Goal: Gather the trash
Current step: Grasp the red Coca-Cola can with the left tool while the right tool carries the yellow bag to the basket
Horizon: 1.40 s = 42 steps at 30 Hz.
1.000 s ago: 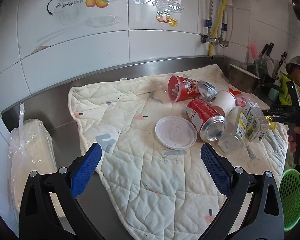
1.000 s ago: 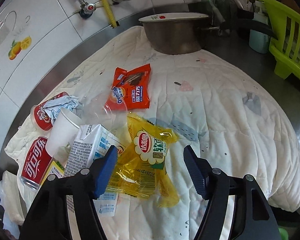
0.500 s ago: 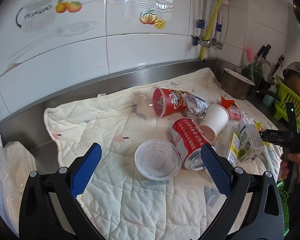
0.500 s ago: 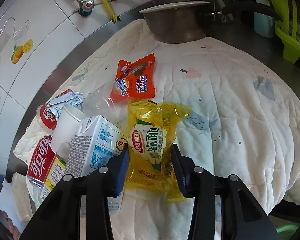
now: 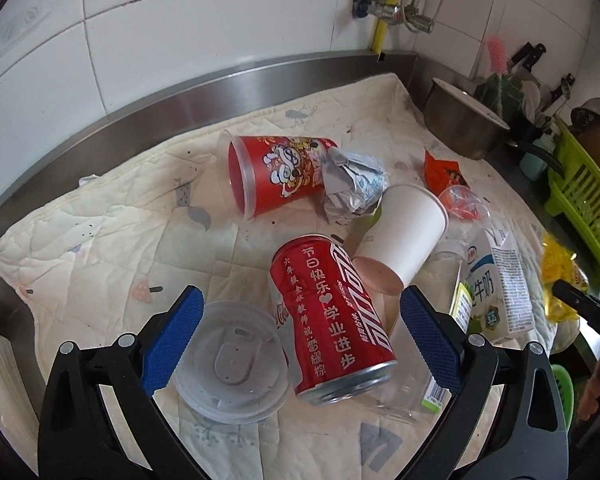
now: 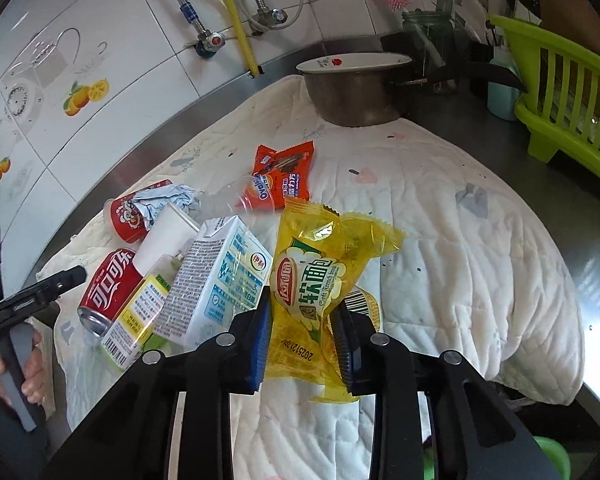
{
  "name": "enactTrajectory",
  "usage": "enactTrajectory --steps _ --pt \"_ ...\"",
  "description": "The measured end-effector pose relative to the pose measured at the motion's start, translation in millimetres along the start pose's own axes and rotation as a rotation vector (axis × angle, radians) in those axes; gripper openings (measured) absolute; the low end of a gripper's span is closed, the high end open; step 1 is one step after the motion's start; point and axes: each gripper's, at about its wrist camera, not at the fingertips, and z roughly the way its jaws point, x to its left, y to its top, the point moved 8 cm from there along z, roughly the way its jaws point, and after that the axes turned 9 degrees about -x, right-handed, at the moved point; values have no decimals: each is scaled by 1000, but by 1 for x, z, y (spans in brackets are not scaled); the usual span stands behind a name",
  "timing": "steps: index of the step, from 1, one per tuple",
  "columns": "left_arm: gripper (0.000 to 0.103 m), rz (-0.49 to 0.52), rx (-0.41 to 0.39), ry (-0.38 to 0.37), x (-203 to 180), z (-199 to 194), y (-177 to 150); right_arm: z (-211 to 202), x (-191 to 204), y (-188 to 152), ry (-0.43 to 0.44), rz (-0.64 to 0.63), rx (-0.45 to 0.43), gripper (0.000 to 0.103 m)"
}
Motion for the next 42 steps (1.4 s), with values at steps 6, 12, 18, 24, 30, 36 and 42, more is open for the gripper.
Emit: enactTrajectory --steps 6,12,18,24,30,36,42 --pt "90 -40 97 -34 -4 27 -9 -29 7 -5 23 -25 -34 28" --pt "81 -29 141 -29 -9 43 -17 -51 15 -21 43 -37 -44 28" --pt "69 -50 140 -63 -8 42 -19 -72 11 -44 15 -34 -58 28" --pt "68 -79 98 -88 -3 19 -17 -101 -1 -72 -45 -28 -75 28" --pt "68 -71 7 -119 1 -31 -8 -130 -19 -110 -142 -51 -71 29" --pt "68 -58 -48 -191 -10 -79 -7 -151 -55 -165 -231 -13 -11 33" --pt "67 -4 -57 -306 -54 -113 -25 -166 -89 -216 -315 38 46 59"
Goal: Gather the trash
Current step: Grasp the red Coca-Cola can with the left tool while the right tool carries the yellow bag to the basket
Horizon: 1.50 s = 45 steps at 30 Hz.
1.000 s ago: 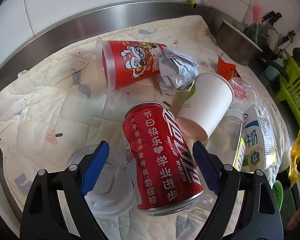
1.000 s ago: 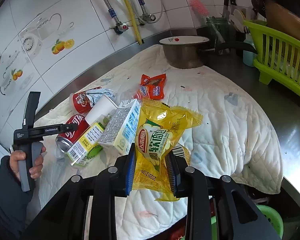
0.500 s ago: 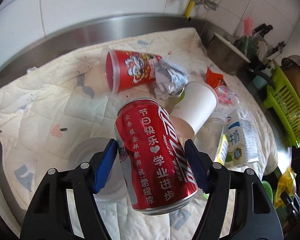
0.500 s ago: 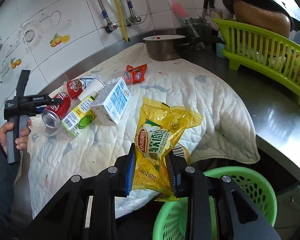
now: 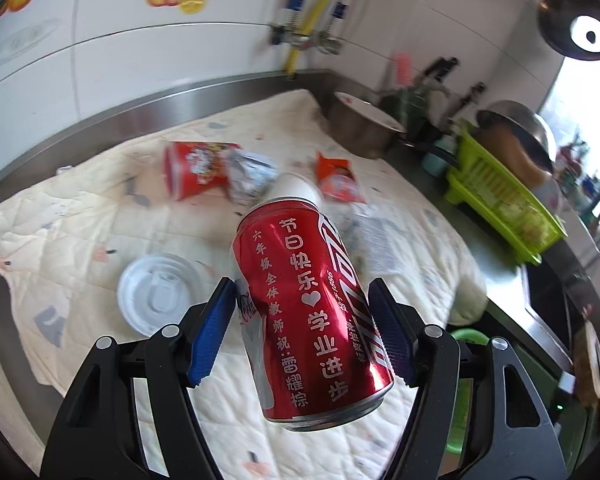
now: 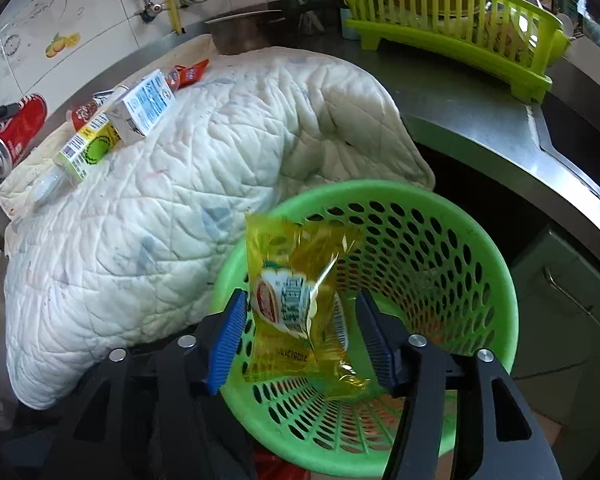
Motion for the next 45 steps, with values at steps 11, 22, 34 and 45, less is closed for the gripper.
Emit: enactTrajectory --steps 11,22,34,45 --pt "67 130 96 -240 -141 9 -65 -46 -42 -6 -57 67 -88 84" --pt "67 292 275 -361 -263 53 -165 -101 -67 3 -82 85 -208 89" --pt "81 358 332 -374 -297 67 -209 -113 -78 3 -72 114 -232 89" --pt "81 284 229 -299 -242 41 -164 -106 -43 21 -20 52 -248 90"
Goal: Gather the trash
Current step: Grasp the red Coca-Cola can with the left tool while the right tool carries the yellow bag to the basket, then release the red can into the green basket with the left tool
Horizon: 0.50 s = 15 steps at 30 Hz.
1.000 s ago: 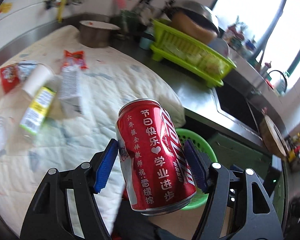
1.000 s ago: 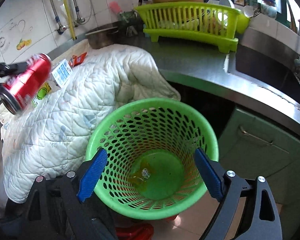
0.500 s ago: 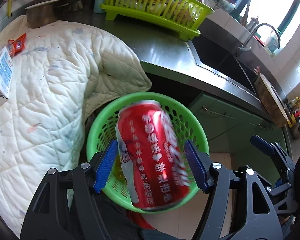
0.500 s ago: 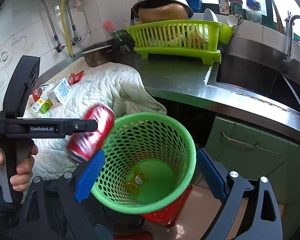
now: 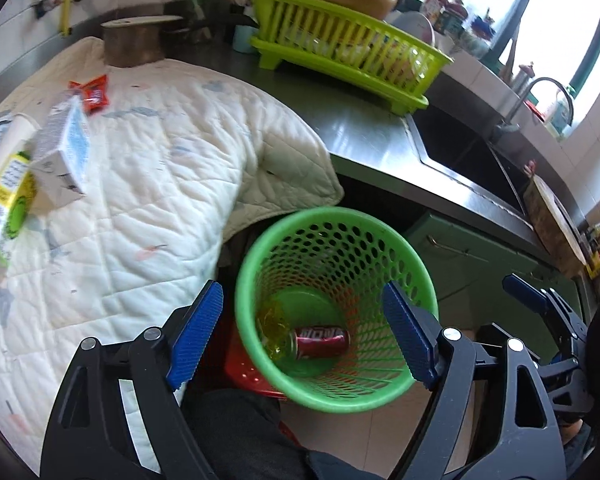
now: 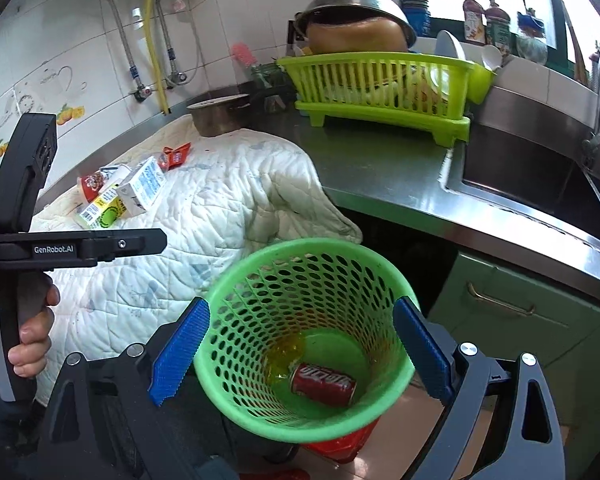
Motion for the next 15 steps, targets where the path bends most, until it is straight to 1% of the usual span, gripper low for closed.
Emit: enactTrajectory --steps 6,9,15 --pt "83 -54 -76 90 50 -39 10 14 42 13 71 -48 -8 90" --pt "84 -78 -113 167 84 -62 11 25 68 20 111 -81 -3 90" --pt "84 -174 -168 270 154 -102 5 48 122 34 196 -123 10 90"
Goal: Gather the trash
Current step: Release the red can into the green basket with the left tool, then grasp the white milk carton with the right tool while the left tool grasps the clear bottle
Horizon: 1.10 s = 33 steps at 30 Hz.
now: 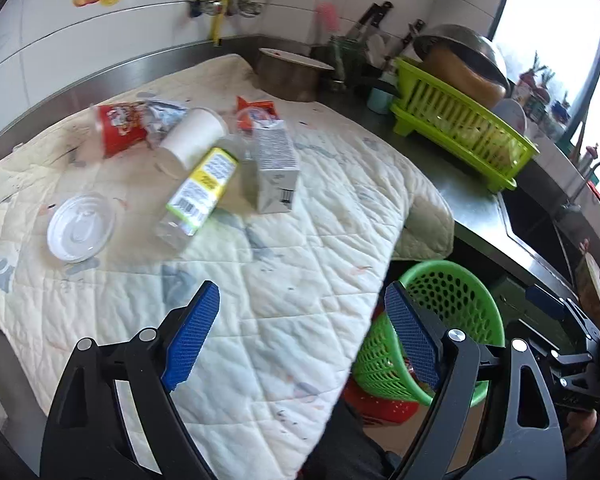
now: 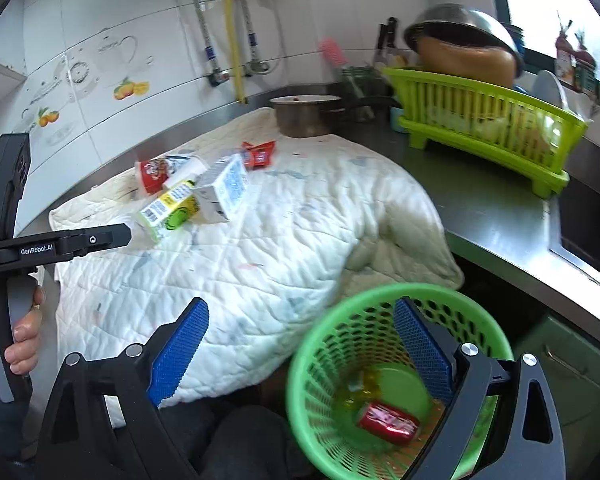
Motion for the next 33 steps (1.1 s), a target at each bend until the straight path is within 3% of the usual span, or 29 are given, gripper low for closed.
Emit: enactTrajectory --steps 6,13,25,33 --pt "84 -102 -34 82 70 -17 0 40 50 26 65 -66 15 90" --pt "84 -191 -43 125 121 -27 -7 99 93 62 111 -83 46 90" --pt "84 -215 -48 154 146 -29 -9 211 124 105 85 -96 150 86" --pt "84 -205 -43 167 148 -27 -8 272 123 99 21 -81 262 75"
